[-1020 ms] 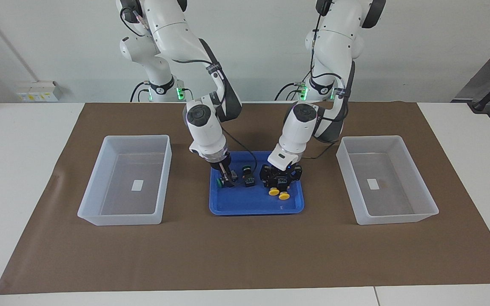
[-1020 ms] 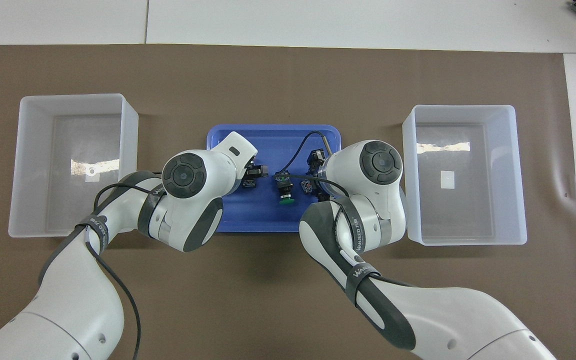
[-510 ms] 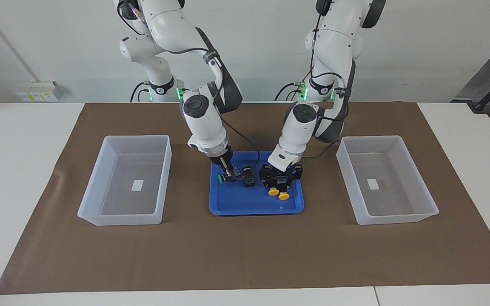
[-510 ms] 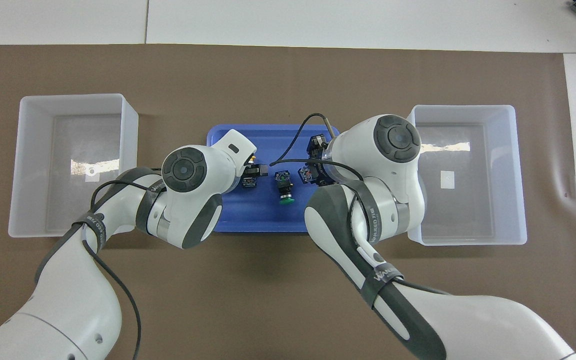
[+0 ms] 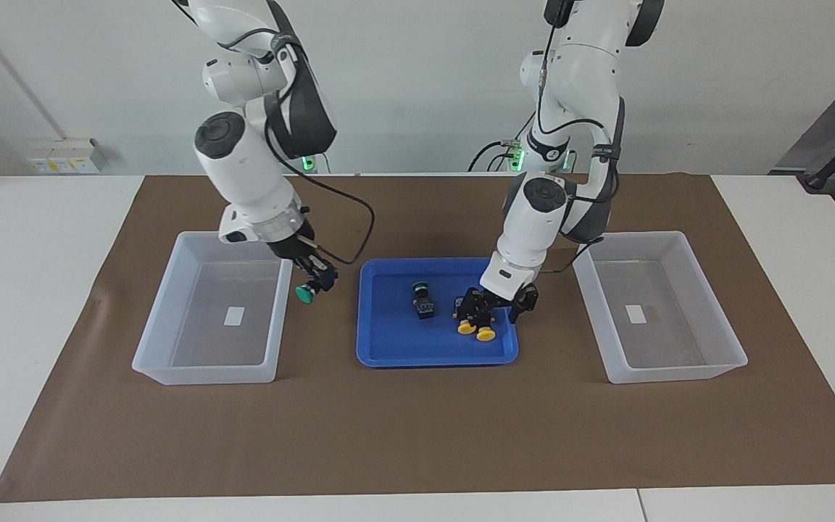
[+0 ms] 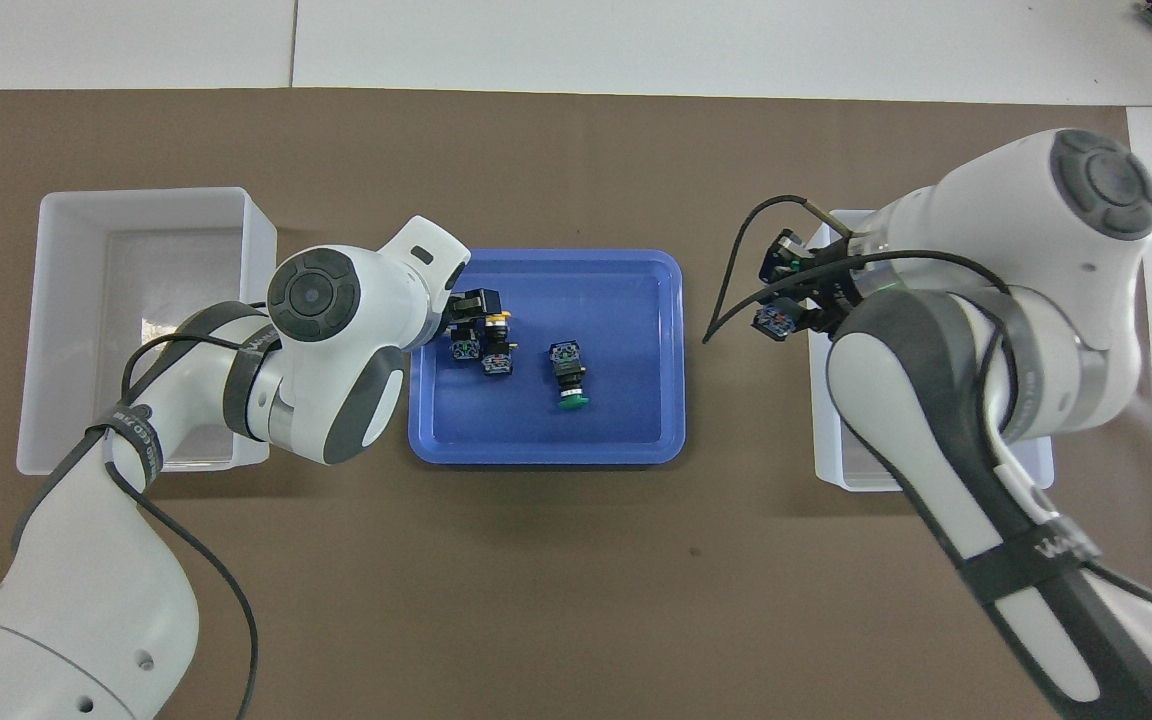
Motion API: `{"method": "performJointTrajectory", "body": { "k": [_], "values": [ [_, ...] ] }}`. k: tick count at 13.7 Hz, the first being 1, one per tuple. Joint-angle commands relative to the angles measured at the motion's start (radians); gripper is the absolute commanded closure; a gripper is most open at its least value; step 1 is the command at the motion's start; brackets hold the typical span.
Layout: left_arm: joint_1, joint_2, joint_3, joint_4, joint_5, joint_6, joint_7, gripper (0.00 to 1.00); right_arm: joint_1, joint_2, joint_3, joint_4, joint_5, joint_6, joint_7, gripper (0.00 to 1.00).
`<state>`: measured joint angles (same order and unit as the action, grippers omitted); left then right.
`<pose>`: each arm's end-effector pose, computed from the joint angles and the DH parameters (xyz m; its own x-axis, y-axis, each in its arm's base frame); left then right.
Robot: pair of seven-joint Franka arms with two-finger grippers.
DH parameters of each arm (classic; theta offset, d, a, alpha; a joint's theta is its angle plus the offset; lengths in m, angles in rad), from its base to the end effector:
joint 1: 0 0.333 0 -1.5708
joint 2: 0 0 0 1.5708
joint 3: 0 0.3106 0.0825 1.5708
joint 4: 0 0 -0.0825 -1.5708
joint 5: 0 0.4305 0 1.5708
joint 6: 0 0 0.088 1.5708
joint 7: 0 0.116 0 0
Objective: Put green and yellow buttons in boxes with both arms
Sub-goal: 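Carry a green button to the nearby bin with the right gripper, then release the green button into the bin with the right gripper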
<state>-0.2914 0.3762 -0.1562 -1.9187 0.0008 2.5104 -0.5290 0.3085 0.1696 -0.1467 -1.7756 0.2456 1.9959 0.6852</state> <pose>0.6139 -0.2902 0.2766 0.9812 0.1092 0.1593 0.0837 -0.9838 0.1586 0.6469 0.1267 0.4358 0.8174 -0.5683 -0.0945 -0.5753 -0.7969 -0.1842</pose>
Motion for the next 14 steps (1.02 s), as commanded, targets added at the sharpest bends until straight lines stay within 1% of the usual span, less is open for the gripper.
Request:
{"method": "performJointTrajectory", "body": {
  "k": [1, 3, 4, 5, 7, 8, 10, 11, 12, 13, 14],
  "values": [
    [0.026, -0.002, -0.003, 0.0, -0.007, 0.007, 0.015, 0.0, -0.136, -0.035, 0.009, -0.016, -0.023, -0.049, -0.417, 1.0],
    [0.023, -0.003, -0.003, -0.014, -0.007, 0.011, 0.011, 0.0, -0.201, -0.035, 0.01, -0.045, -0.096, -0.039, -0.678, 1.0],
    [0.017, -0.003, -0.003, -0.02, -0.008, 0.013, -0.003, 0.0, -0.228, -0.024, 0.01, -0.068, -0.132, -0.002, -0.804, 1.0],
    [0.012, -0.005, -0.003, -0.022, -0.008, 0.013, -0.005, 0.0, -0.241, -0.007, 0.012, -0.096, -0.137, 0.065, -0.881, 1.0],
    [0.009, -0.002, -0.003, -0.023, -0.008, 0.018, -0.011, 0.0, -0.243, 0.042, 0.012, -0.131, -0.137, 0.173, -0.901, 1.0],
    [0.009, 0.0, -0.003, -0.034, -0.008, 0.028, -0.011, 0.04, -0.238, 0.065, 0.012, -0.136, -0.138, 0.202, -0.918, 1.0],
    [0.02, 0.0, -0.003, -0.063, -0.008, 0.086, -0.005, 0.07, -0.23, 0.115, 0.012, -0.143, -0.138, 0.262, -1.045, 1.0],
    [0.023, 0.001, -0.003, -0.063, -0.008, 0.091, -0.002, 0.09, -0.227, 0.125, 0.012, -0.157, -0.146, 0.291, -1.097, 1.0],
    [0.023, 0.001, -0.003, -0.065, -0.008, 0.094, -0.002, 0.09, -0.217, 0.126, 0.012, -0.172, -0.169, 0.314, -1.113, 1.0],
    [0.023, 0.004, -0.003, -0.065, -0.008, 0.096, -0.005, 0.1, -0.215, 0.126, 0.012, -0.189, -0.195, 0.332, -1.113, 0.85],
    [0.023, 0.006, -0.002, -0.066, -0.008, 0.097, -0.006, 0.1, -0.215, 0.126, 0.012, -0.205, -0.198, 0.354, -1.106, 0.56]
  ]
}}
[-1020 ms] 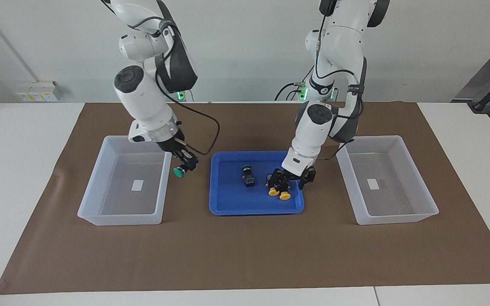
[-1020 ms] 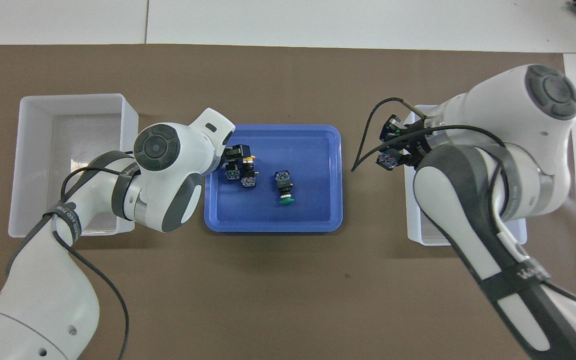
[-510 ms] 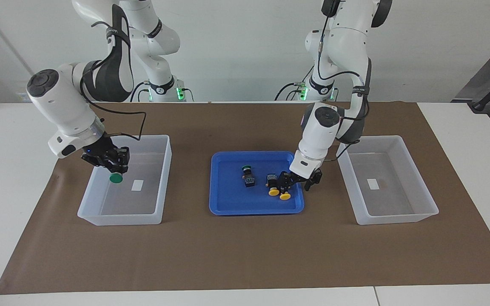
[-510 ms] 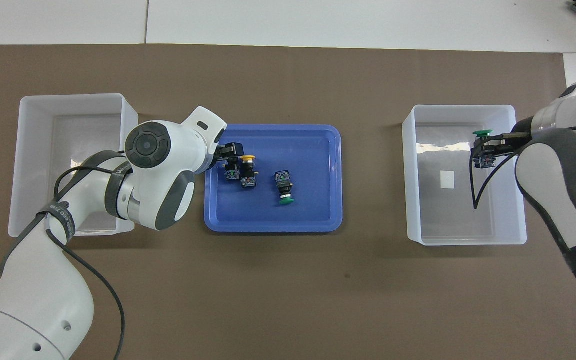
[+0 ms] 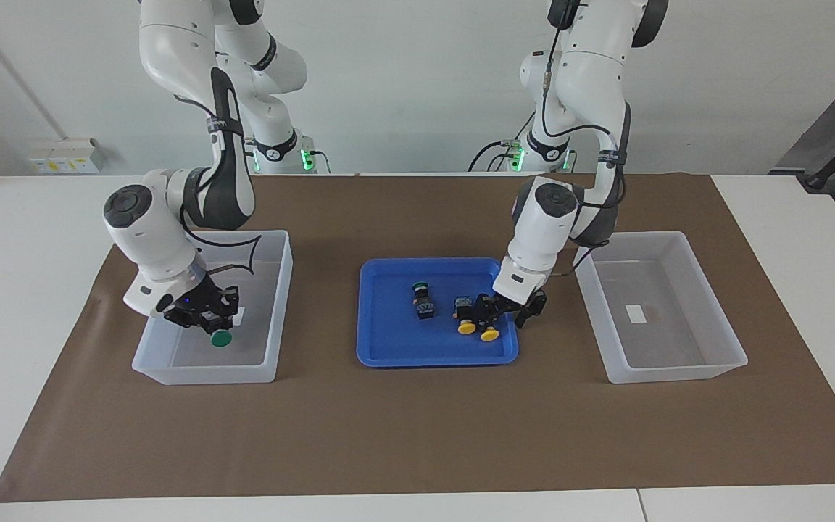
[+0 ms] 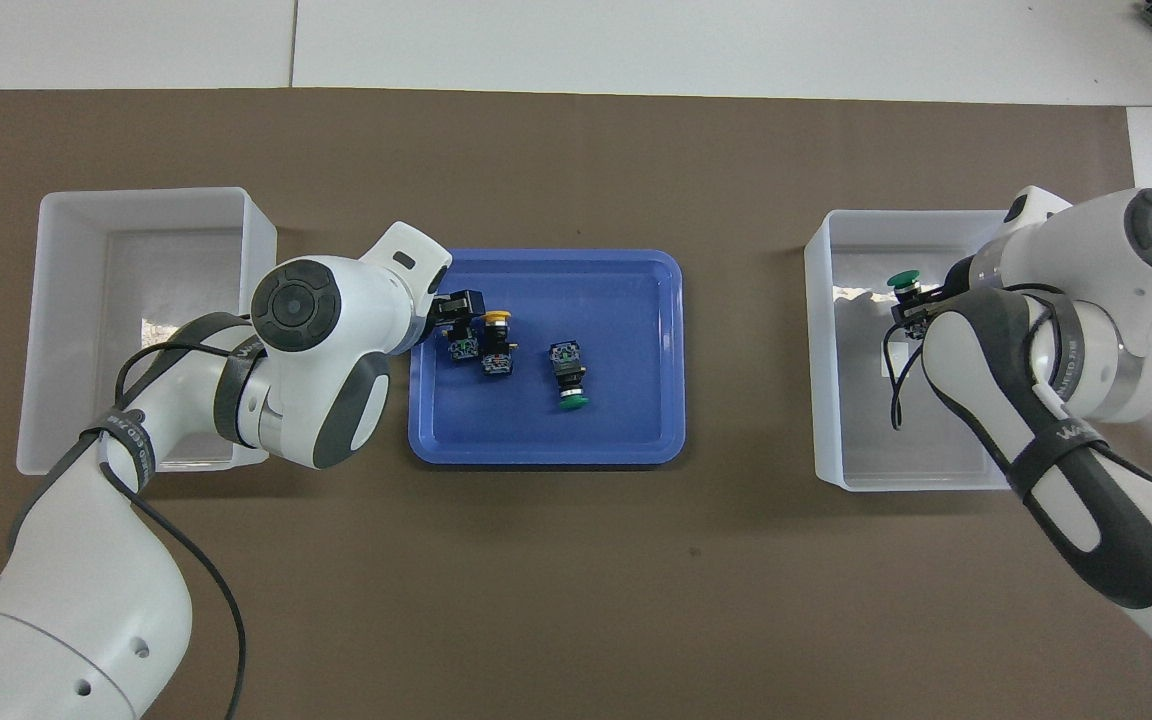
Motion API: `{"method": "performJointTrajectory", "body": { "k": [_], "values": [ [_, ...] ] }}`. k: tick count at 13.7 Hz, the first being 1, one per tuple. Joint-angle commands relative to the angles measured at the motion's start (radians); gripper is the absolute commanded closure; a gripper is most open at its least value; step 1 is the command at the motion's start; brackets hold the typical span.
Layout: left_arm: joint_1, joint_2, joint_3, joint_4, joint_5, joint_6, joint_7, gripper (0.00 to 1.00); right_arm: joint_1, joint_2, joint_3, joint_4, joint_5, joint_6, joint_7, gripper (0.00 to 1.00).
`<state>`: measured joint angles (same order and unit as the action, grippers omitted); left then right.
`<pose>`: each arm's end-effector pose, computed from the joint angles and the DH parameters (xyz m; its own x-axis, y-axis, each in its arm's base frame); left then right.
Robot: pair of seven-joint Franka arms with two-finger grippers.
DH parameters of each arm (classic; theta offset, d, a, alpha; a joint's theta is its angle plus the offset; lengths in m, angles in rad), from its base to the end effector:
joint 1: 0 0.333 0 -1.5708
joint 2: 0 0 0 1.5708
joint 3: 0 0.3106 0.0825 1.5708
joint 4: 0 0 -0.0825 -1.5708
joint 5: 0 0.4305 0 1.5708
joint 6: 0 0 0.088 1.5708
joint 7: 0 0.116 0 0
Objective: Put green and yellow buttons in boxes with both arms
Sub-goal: 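Release the green button into the bin with the right gripper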
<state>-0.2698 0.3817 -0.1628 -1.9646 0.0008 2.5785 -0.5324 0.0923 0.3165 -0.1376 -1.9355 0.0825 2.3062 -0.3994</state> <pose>0.6097 -0.2780 0.2586 0.9765 0.1306 0.1714 0.1012 -0.9802 0.1704 0.6553 -0.0250 0.2863 0.9510 0.3031 0.0614 0.3035 -0.9528 0.0025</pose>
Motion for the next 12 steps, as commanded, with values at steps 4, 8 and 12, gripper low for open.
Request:
{"method": "performJointTrajectory", "body": {
  "k": [4, 8, 12],
  "values": [
    [0.001, 0.009, 0.005, -0.019, -0.008, 0.045, -0.008, 0.17, -0.005, -0.036, 0.004, -0.042, -0.033, 0.035, -0.015, 0.0],
    [0.003, 0.009, 0.005, 0.024, -0.01, -0.004, -0.011, 0.17, 0.003, -0.126, 0.016, 0.051, -0.018, -0.149, 0.146, 0.0],
    [-0.003, 0.008, 0.009, 0.121, -0.002, -0.144, -0.029, 0.15, 0.004, -0.146, 0.139, 0.139, -0.018, -0.238, 0.405, 0.0]
  ]
}}
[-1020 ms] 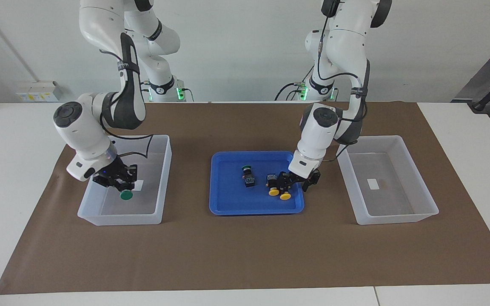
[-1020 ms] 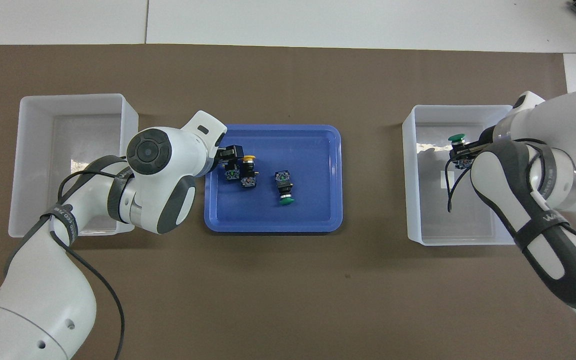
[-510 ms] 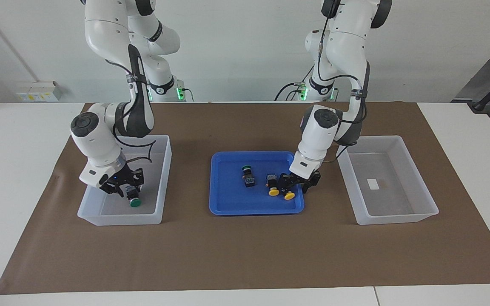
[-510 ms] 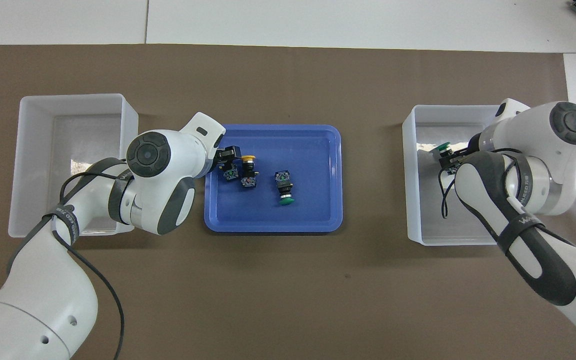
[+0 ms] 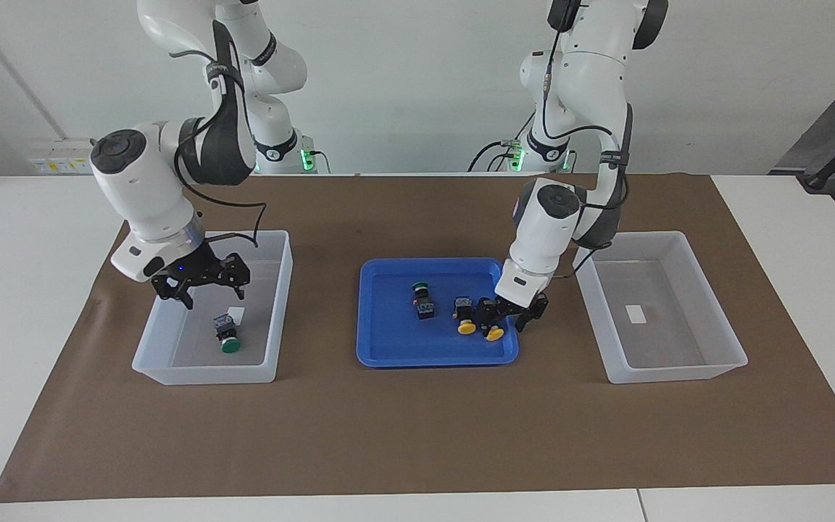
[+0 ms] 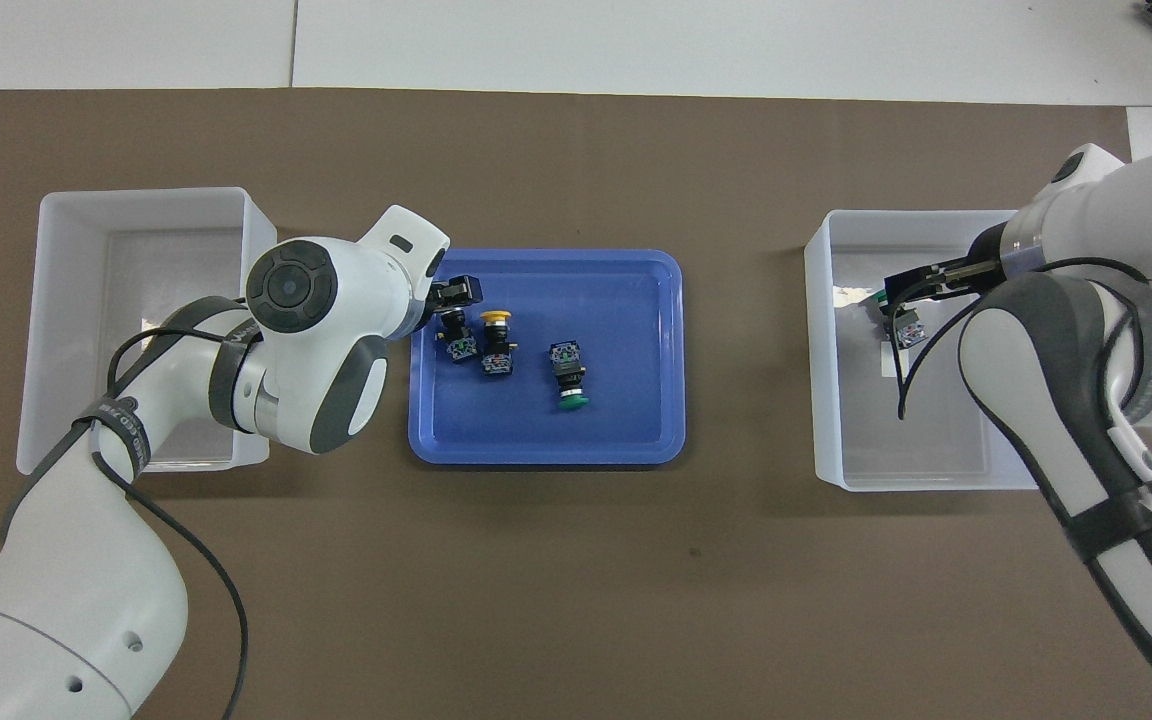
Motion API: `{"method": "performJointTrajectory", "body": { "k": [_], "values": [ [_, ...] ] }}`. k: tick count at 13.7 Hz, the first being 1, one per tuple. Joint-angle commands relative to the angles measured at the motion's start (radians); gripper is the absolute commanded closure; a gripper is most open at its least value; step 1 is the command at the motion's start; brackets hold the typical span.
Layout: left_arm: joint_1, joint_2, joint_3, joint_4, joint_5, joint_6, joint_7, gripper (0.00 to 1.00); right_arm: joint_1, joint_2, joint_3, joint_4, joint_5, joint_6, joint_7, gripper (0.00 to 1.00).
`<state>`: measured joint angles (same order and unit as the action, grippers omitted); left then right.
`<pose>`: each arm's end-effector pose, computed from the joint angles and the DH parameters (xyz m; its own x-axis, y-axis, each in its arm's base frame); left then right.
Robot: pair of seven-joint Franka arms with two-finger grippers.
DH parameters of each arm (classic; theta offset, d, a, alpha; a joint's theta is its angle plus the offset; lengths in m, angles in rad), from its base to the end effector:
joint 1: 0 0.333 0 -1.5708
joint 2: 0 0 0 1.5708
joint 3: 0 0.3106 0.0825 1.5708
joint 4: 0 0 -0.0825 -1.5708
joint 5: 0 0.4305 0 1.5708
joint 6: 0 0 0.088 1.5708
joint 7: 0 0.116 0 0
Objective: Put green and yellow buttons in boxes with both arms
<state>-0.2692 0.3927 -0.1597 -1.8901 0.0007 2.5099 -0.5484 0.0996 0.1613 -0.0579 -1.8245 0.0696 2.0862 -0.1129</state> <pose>0.6268 -0.2812 0.2796 0.9750 0.1498 0.1641 0.1215 -0.9778 0.1709 0.6570 0.0327 0.4219 0.9870 0.1213 0.1052 0.1264 -0.9911 -0.0428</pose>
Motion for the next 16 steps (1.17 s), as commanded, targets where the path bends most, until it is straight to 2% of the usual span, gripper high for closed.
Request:
{"method": "performJointTrajectory", "body": {
  "k": [1, 3, 5, 8, 11, 13, 16],
  "values": [
    [-0.01, -0.006, 0.006, 0.043, -0.002, -0.088, -0.019, 0.16, -0.003, 0.009, 0.103, 0.028, -0.005, -0.002, 0.166, 0.0],
    [-0.016, -0.008, 0.005, 0.032, -0.002, -0.088, -0.082, 0.17, 0.034, 0.017, 0.165, 0.028, -0.008, 0.024, 0.275, 0.0],
    [-0.035, -0.012, 0.005, 0.016, -0.002, -0.077, -0.105, 0.25, 0.115, 0.046, 0.165, 0.027, -0.01, 0.078, 0.343, 0.0],
    [-0.035, -0.015, 0.003, -0.009, -0.002, -0.054, -0.132, 0.28, 0.219, 0.113, 0.165, 0.017, -0.01, 0.191, 0.441, 0.0],
    [-0.033, -0.015, 0.003, -0.03, -0.002, -0.019, -0.137, 0.41, 0.268, 0.155, 0.165, -0.028, -0.01, 0.317, 0.441, 0.0],
    [-0.033, -0.015, 0.003, -0.032, -0.002, -0.013, -0.137, 0.55, 0.311, 0.187, 0.167, -0.05, -0.008, 0.383, 0.446, 0.0],
    [-0.033, -0.015, 0.003, -0.066, -0.002, 0.046, -0.145, 0.62, 0.365, 0.28, 0.165, -0.047, -0.008, 0.509, 0.45, 0.0]
  ]
}}
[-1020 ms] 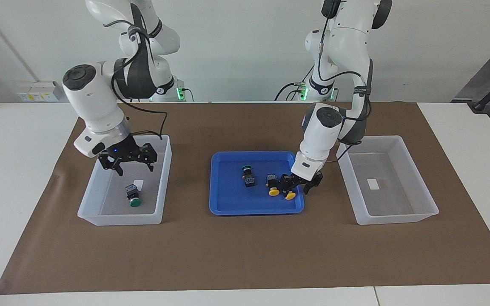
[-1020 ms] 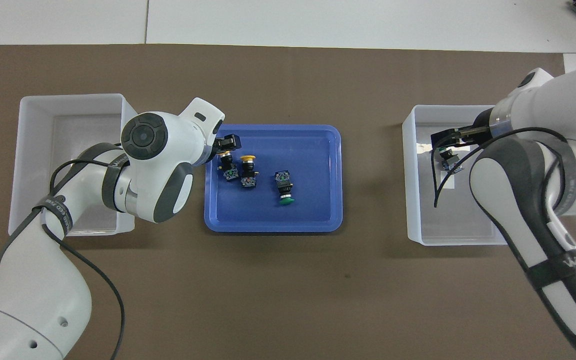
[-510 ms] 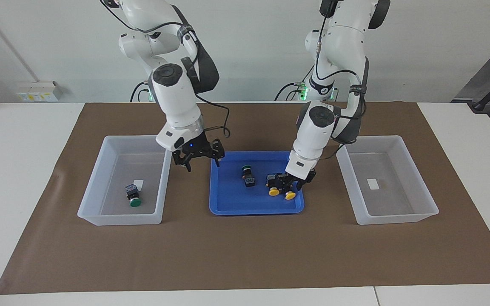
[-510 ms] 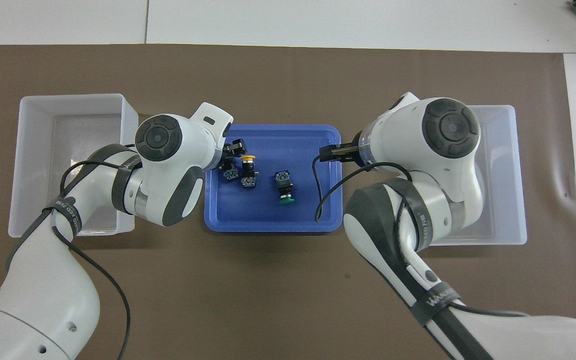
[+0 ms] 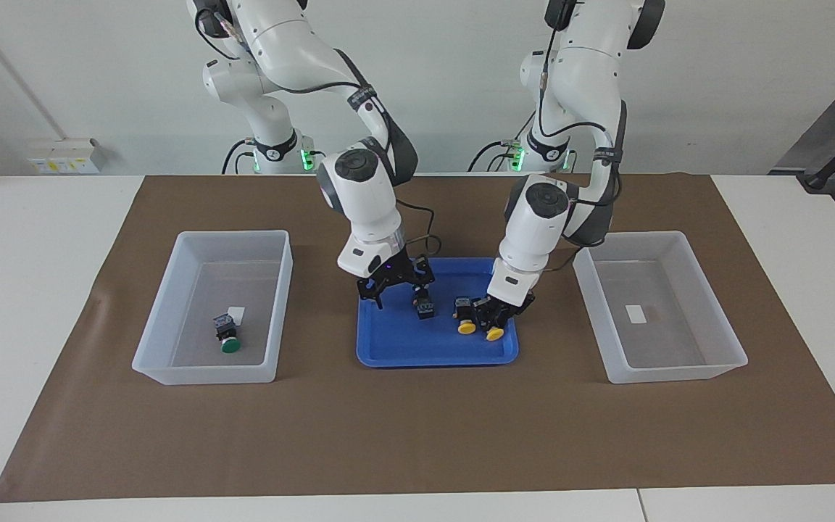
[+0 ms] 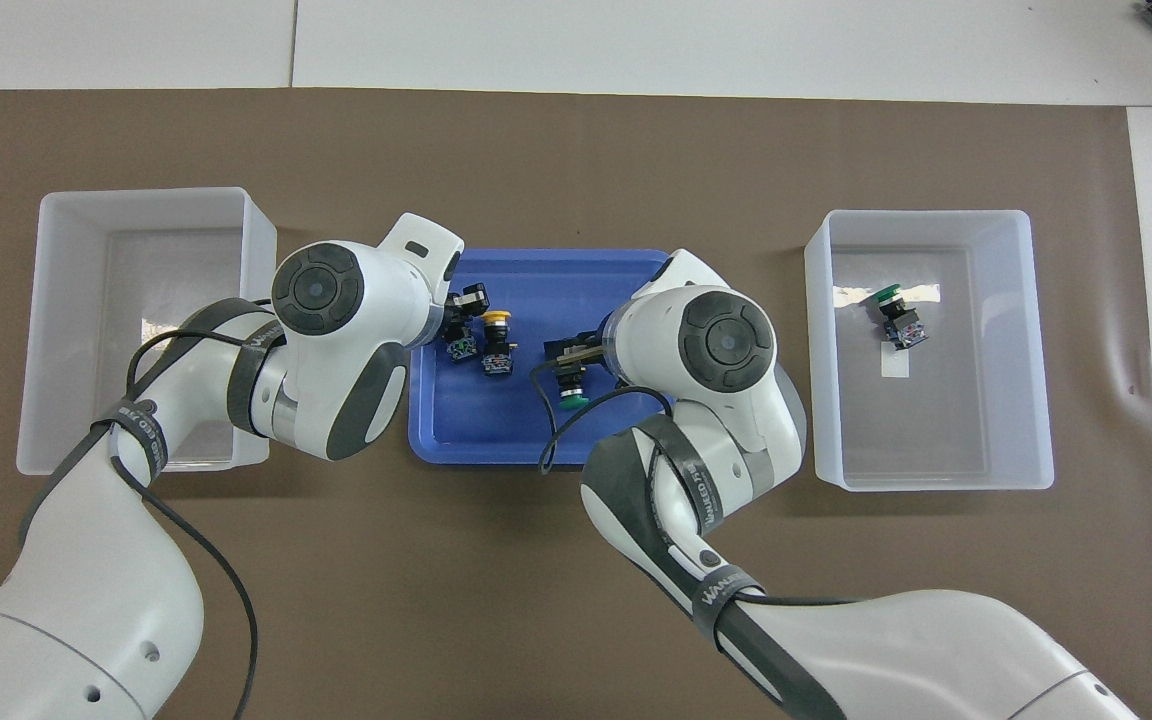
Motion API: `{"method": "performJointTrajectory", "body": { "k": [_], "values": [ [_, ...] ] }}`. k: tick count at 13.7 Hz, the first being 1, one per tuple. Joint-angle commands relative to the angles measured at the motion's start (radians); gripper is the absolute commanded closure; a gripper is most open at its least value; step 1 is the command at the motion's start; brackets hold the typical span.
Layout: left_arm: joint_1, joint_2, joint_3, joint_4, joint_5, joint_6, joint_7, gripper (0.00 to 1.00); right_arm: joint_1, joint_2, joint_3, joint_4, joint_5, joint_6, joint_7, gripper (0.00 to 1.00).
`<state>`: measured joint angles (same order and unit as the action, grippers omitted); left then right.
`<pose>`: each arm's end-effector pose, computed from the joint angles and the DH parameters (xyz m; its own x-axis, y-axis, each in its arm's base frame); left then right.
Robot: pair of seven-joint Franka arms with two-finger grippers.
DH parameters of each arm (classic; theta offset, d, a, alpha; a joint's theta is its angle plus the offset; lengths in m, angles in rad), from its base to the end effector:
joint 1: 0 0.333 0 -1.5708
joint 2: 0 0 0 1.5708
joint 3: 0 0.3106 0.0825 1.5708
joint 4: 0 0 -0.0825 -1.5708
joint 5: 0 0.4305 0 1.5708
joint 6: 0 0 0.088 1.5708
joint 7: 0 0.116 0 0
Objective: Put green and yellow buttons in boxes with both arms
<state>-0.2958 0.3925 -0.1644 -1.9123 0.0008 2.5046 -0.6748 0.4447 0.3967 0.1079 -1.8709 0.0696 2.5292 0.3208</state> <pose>0.6107 -0.2979 0.2685 0.9636 0.2393 0.1196 0.2168 -0.9604 0.1751 0.5932 0.3608 0.2868 0.9664 0.1433 0.2135 0.1814 -0.9684 -0.1709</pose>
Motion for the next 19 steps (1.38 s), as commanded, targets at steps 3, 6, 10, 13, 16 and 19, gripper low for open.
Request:
{"method": "performJointTrajectory", "body": {
  "k": [3, 6, 10, 13, 16, 19],
  "values": [
    [-0.006, -0.014, 0.008, -0.051, -0.002, 0.063, -0.043, 0.85, 0.028, 0.063, -0.001, -0.01, -0.023, 0.08, 0.0, 0.32],
    [-0.003, -0.012, 0.009, -0.027, -0.002, 0.045, -0.042, 1.0, 0.028, 0.06, -0.001, -0.008, -0.024, 0.048, 0.011, 1.0],
    [0.014, -0.017, 0.011, 0.099, -0.002, -0.134, -0.034, 1.0, 0.008, 0.018, -0.007, 0.03, -0.019, -0.051, 0.02, 1.0],
    [0.079, -0.033, 0.009, 0.196, -0.001, -0.257, -0.022, 1.0, -0.108, -0.091, -0.014, 0.102, -0.022, -0.258, 0.0, 1.0],
    [0.187, -0.064, 0.0, 0.237, -0.008, -0.372, 0.128, 1.0, -0.254, -0.174, -0.013, 0.115, -0.017, -0.378, -0.197, 1.0],
    [0.314, -0.072, 0.002, 0.297, -0.05, -0.49, 0.364, 1.0, -0.406, -0.206, -0.014, 0.093, -0.017, -0.457, -0.447, 1.0]
  ]
}}
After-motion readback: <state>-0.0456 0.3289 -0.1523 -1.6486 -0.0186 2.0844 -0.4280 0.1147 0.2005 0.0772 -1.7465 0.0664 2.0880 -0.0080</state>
